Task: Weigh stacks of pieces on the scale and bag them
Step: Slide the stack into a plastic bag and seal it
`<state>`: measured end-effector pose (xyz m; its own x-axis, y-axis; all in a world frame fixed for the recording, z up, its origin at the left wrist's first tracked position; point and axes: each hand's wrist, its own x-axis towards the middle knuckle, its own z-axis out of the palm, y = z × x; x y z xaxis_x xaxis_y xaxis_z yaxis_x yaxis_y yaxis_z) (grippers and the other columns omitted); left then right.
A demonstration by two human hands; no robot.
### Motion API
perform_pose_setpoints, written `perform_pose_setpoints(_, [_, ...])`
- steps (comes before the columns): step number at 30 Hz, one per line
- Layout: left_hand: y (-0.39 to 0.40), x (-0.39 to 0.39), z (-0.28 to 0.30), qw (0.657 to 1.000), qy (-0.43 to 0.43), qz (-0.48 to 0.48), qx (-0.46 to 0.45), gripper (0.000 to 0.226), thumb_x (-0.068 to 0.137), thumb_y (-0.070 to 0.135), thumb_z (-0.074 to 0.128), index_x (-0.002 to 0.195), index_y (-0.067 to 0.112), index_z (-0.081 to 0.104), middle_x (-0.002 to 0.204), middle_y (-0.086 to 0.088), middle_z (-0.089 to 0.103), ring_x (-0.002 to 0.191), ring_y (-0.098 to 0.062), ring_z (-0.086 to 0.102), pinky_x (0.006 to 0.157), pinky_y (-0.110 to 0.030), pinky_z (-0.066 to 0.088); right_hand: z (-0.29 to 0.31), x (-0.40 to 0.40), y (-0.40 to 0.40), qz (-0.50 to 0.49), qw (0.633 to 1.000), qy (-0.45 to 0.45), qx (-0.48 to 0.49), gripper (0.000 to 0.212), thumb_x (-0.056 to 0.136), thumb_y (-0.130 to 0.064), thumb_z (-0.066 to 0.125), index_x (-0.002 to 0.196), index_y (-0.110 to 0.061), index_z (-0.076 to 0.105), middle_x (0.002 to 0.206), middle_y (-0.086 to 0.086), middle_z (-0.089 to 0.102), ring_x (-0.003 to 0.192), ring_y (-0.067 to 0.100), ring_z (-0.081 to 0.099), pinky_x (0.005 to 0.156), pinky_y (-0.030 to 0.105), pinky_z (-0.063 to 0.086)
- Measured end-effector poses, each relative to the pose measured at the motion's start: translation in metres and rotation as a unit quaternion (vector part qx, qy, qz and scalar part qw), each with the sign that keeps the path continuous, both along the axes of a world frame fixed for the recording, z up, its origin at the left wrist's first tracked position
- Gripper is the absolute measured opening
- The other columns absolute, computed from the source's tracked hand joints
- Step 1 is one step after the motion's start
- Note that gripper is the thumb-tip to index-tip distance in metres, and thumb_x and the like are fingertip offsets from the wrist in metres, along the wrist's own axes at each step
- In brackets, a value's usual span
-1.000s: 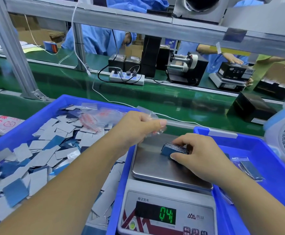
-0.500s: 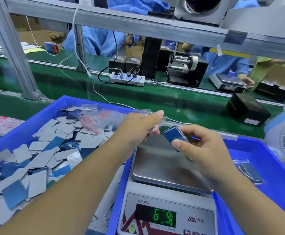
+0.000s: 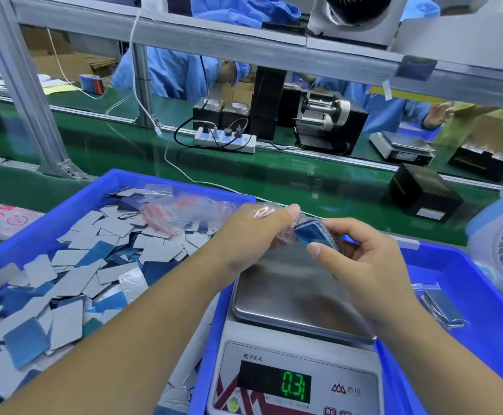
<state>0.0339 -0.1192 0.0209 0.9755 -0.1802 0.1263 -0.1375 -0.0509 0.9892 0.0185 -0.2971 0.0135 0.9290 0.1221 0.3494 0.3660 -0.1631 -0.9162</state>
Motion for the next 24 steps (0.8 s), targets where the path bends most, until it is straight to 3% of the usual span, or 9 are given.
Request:
perform_pose_setpoints(5, [-0.0001,-0.0008,0.0028,1.000,0.014,-0.010,-0.022,0.047,0.102,0.037,0.051,0.061,0.033,0.073,0.050,0.015,0.056,0.043,0.001,0.041,0.044,-0.010,0.032,-0.0007,0.0013,-0.0017,-0.036,0.999,-0.023,-0.018,0.026,0.071,-0.026,0.075,0.094,-0.036,0.071,0.085,-0.004,0.073,0.067,0.014,0.058,0.065,0.033,0.048])
perform_pose_setpoints(11, [-0.0028,0.0000,0.0006,1.000,0.008,-0.001,0.015,0.043,0.088,0.054,0.053,0.073,0.018,0.072,0.057,0.014,0.056,0.048,-0.001,0.042,0.047,-0.012,0.032,-0.0030,0.0019,-0.0026,-0.074,0.988,-0.087,-0.103,0.027,0.072,-0.030,0.073,0.095,-0.043,0.068,0.082,-0.007,0.066,0.062,0.017,0.053,0.058,0.034,0.046])
perform_pose_setpoints(15, [-0.0045,0.0011,-0.0018,0.999,-0.016,0.025,0.011,0.036,0.093,0.045,0.062,0.062,0.028,0.067,0.059,0.016,0.059,0.048,0.002,0.047,0.047,-0.008,0.034,-0.0024,0.0008,-0.0013,-0.098,0.976,-0.126,-0.146,0.026,0.073,-0.029,0.072,0.094,-0.042,0.066,0.082,-0.011,0.062,0.062,0.015,0.051,0.057,0.023,0.041])
perform_pose_setpoints(18, [-0.0020,0.0016,-0.0014,0.999,-0.013,0.015,-0.042,0.023,0.096,0.033,0.065,0.075,0.024,0.070,0.062,0.016,0.061,0.048,0.004,0.050,0.046,-0.006,0.035,-0.0023,0.0002,-0.0003,-0.097,0.984,-0.096,-0.113,0.023,0.072,-0.029,0.074,0.092,-0.038,0.069,0.081,-0.011,0.064,0.060,0.010,0.051,0.057,0.018,0.040])
perform_pose_setpoints(24, [-0.0031,-0.0012,0.0022,0.997,0.037,-0.027,-0.065,0.025,0.085,0.042,0.059,0.064,0.032,0.070,0.051,0.013,0.053,0.044,-0.004,0.035,0.041,-0.014,0.027,-0.0013,-0.0004,-0.0003,-0.099,0.992,-0.053,-0.050,0.030,0.079,-0.009,0.079,0.090,-0.036,0.069,0.085,-0.009,0.071,0.060,0.009,0.060,0.056,0.017,0.045])
